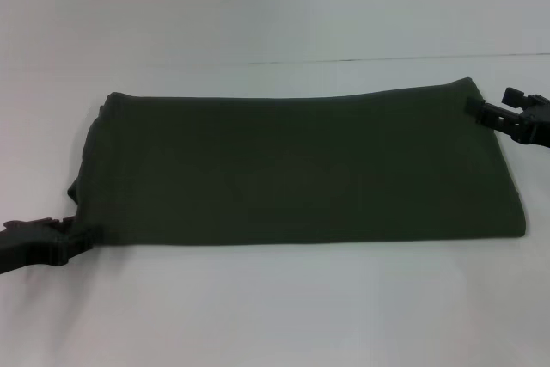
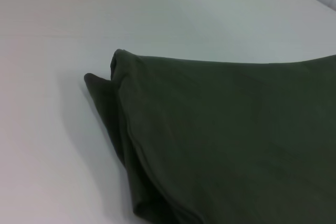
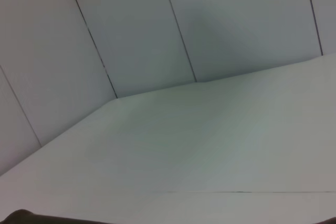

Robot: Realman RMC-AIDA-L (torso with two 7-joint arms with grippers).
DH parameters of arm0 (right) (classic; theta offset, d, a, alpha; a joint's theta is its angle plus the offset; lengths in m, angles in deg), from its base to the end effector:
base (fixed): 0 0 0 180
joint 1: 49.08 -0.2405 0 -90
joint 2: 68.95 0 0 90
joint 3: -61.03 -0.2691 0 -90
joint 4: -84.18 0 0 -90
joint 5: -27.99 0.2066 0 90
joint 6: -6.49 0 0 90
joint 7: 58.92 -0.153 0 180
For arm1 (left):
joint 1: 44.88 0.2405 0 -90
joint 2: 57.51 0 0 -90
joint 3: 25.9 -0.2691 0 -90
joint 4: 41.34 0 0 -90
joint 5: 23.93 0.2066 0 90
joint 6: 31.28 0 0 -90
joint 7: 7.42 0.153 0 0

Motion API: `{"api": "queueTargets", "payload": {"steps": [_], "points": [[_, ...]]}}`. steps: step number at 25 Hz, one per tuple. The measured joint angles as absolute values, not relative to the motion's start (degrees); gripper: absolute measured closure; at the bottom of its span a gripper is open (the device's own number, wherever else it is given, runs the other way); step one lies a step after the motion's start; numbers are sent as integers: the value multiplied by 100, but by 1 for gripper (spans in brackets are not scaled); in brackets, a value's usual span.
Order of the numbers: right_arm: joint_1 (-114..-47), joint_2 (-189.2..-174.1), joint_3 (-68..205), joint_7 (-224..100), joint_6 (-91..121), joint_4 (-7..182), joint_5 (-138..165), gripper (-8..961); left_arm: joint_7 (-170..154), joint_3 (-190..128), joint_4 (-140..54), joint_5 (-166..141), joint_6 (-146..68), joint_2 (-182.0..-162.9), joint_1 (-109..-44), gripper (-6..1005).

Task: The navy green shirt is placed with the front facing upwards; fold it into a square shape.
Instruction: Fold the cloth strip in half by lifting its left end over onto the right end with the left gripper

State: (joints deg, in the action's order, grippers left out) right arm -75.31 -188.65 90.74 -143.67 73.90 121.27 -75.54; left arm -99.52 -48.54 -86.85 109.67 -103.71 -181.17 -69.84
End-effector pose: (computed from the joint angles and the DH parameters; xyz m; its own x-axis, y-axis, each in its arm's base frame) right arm 0.3295 0.3692 0.0341 0.5456 -0.3847 -0.7445 -0.8157 -0.4475 -0.3666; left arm -0.3624 0.3229 0.0039 0.6103 0.6375 0.4702 0.7913 -0.4628 -0.3996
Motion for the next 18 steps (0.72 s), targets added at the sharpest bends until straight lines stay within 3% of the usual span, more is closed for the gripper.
{"api": "queueTargets", "payload": {"steps": [5, 7, 13, 18], "points": [[-7525, -18866, 9074, -14370, 7412, 12127, -7554, 32, -9907, -4864, -8678, 10966, -10359, -18117, -6991, 533], [-7508, -18863, 9073, -14372, 7425, 12133, -7554, 33, -9888, -4865, -8677, 10967, -10359, -18117, -6993, 754], [-7404, -18813, 9074, -14419, 7506, 12192, -7562, 35, -9882, -4867, -8670, 10926, -10393, -18117, -7019, 941], [-7159, -18628, 9110, -14680, 7859, 12420, -7874, 34, -9884, -4867, -8682, 10831, -10515, -18117, -7037, 941]]}}
